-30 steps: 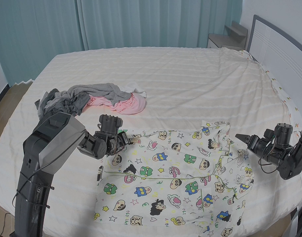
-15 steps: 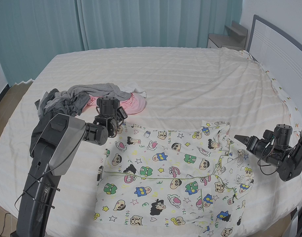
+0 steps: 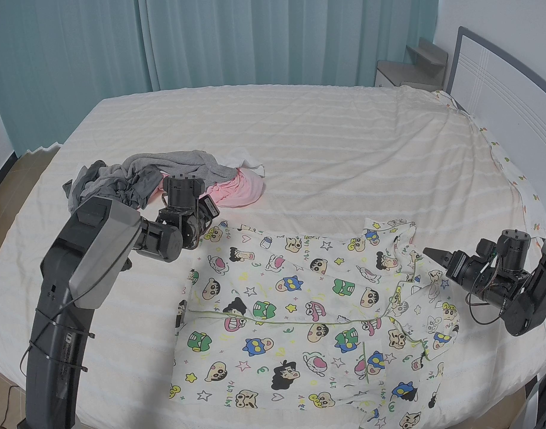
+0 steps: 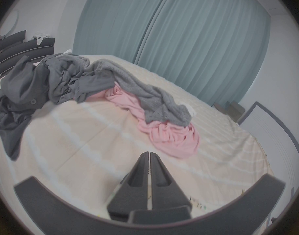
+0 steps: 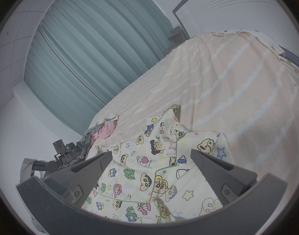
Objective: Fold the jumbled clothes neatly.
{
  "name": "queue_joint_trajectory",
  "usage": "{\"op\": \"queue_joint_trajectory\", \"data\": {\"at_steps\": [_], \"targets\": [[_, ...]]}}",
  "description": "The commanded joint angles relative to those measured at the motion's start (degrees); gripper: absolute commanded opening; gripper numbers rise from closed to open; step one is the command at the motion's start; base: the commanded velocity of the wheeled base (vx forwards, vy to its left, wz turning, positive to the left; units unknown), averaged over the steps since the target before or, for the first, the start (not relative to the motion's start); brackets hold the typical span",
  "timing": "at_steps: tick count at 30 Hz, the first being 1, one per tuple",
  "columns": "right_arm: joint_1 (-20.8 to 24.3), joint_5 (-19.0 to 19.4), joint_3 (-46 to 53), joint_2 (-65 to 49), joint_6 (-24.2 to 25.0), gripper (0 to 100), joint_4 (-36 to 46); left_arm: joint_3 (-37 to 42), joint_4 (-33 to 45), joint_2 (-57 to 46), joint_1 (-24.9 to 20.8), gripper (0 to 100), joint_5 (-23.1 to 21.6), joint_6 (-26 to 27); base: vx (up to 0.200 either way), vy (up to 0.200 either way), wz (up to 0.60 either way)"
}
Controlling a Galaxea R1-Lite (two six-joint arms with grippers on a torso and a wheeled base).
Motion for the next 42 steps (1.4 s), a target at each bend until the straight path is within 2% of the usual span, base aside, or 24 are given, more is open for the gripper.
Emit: {"op": "queue_joint_trajectory", "data": {"at_steps": [1, 4, 7, 8, 9, 12, 13, 17, 31, 32, 39, 42], "targets": [[-0.79, 0.10, 4.96, -1.21, -0.08, 100, -2.79, 31.79, -5.46, -22.99, 0.25, 0, -6.20, -2.74, 0.000, 0.000, 0.00], [-0.35, 0.10, 6.72, -1.65, -0.26, 100, -4.02, 41.46, -10.55, -26.06, -0.01, 0, -6.73, -4.41, 0.000, 0.000, 0.00], [0.00, 0.19, 8.48, -1.56, -0.34, 100, -4.99, 52.53, -19.52, -28.26, -0.45, 0, -6.90, -5.72, 0.000, 0.000, 0.00], [0.00, 0.19, 8.57, -1.56, -0.34, 100, -5.07, 52.97, -19.96, -28.35, -0.45, 0, -6.90, -5.72, 0.000, 0.000, 0.00], [0.00, 0.37, 9.36, -1.39, -0.34, 100, -5.78, 58.24, -24.44, -28.79, -1.59, 0, -6.90, -5.90, -0.200, 0.000, 0.00], [0.00, 0.46, 9.97, -1.12, -0.34, 100, -6.22, 62.90, -28.31, -28.97, -2.65, 0, -6.90, -6.16, -0.200, 0.000, 0.00], [0.00, 0.46, 10.68, -1.12, -0.26, 100, -6.22, 65.98, -30.77, -29.05, -4.14, 0, -6.90, -7.92, -0.200, 0.000, 0.00], [0.00, 0.54, 11.82, -1.12, -0.26, 100, -6.22, 70.28, -34.02, -29.67, -6.43, 0, -6.90, -11.09, -0.200, 0.000, 0.00], [0.00, 0.72, 14.19, -1.12, -0.34, 100, -6.30, 76.52, -35.08, -30.11, -10.64, 0, -6.99, -12.84, 0.000, 0.000, 0.00], [0.00, 0.72, 14.19, -1.12, -0.34, 100, -6.30, 76.52, -35.08, -30.11, -10.64, 100, -6.99, -12.84, 0.000, 0.000, 0.00], [0.00, 0.90, 16.04, -1.04, -0.34, 100, -6.30, 82.68, -38.86, -30.02, -12.93, 100, -6.90, -13.28, 0.000, 0.000, 0.00], [0.00, 1.77, 16.65, -0.86, -0.34, 100, -6.30, 83.38, -39.03, -30.02, -13.19, 100, -6.90, -16.53, 0.000, 0.000, 0.00]]}}
